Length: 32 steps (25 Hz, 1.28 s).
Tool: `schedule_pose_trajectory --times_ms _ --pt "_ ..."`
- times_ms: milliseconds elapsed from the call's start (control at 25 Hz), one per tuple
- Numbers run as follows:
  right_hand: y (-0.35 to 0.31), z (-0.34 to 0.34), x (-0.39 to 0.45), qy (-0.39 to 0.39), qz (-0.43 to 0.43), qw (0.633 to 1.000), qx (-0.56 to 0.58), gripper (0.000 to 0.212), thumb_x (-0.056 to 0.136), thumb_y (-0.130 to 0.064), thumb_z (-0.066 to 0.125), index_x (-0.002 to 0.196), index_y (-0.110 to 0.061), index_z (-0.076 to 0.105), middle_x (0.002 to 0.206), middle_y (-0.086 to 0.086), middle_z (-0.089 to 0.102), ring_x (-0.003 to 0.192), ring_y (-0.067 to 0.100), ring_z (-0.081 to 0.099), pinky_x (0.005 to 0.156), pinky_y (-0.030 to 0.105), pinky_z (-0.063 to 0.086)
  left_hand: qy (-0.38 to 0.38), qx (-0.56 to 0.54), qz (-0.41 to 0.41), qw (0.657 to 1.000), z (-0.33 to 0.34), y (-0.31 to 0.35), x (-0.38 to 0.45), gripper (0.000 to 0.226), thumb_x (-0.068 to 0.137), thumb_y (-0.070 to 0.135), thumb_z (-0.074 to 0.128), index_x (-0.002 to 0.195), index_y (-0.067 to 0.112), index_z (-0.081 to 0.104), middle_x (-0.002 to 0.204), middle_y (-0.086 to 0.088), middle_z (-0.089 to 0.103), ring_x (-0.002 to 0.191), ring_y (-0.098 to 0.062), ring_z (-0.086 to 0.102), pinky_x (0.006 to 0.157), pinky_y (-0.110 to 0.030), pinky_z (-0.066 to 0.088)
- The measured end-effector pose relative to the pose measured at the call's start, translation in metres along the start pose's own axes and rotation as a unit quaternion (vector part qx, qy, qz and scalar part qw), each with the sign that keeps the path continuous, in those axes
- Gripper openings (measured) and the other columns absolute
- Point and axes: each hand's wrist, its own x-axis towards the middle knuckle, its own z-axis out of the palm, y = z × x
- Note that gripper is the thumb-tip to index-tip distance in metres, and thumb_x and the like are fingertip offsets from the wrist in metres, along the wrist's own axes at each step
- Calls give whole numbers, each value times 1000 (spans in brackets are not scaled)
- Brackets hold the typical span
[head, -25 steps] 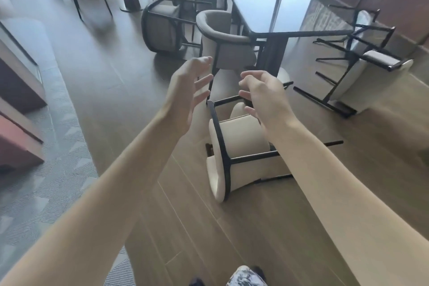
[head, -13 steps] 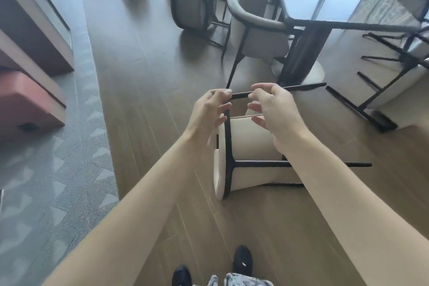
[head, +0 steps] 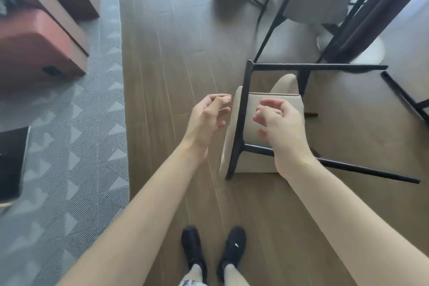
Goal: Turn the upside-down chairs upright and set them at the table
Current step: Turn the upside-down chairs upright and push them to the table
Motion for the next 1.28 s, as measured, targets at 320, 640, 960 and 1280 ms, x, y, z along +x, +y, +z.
schedule_pose_trajectory --times_ms 320,640,960,1280 --pt "99 22 35 24 75 997 -12 26 89 -14 67 111 -25 60 106 -7 66 88 8 63 73 25 54 -26 38 -33 998 -14 -90 53 31 78 40 67 107 32 73 113 13 72 116 -6 63 104 -34 47" --pt "219 61 77 54 105 992 -39 40 83 -17 74 117 -25 54 114 -4 60 97 4 58 73 19 44 -50 64 -41 996 -22 -203 121 35 92 24 71 127 28 65 128 13 64 127 -4 55 111 -33 41" --pt "301 84 112 86 144 986 -18 48 82 -21 76 118 -25 45 125 -2 51 115 16 52 95 34 48 -47 80 -74 993 -11 -279 170 87 88 36 76 158 25 26 161 6 31 145 -6 31 98 -26 28" --pt "356 87 130 73 167 980 -78 63 84 -19 73 138 -17 41 134 -1 49 122 22 50 102 40 46 -31 126 -120 984 2 -330 208 100 85 46 76 160 17 15 162 4 28 125 -2 33 97 -24 25"
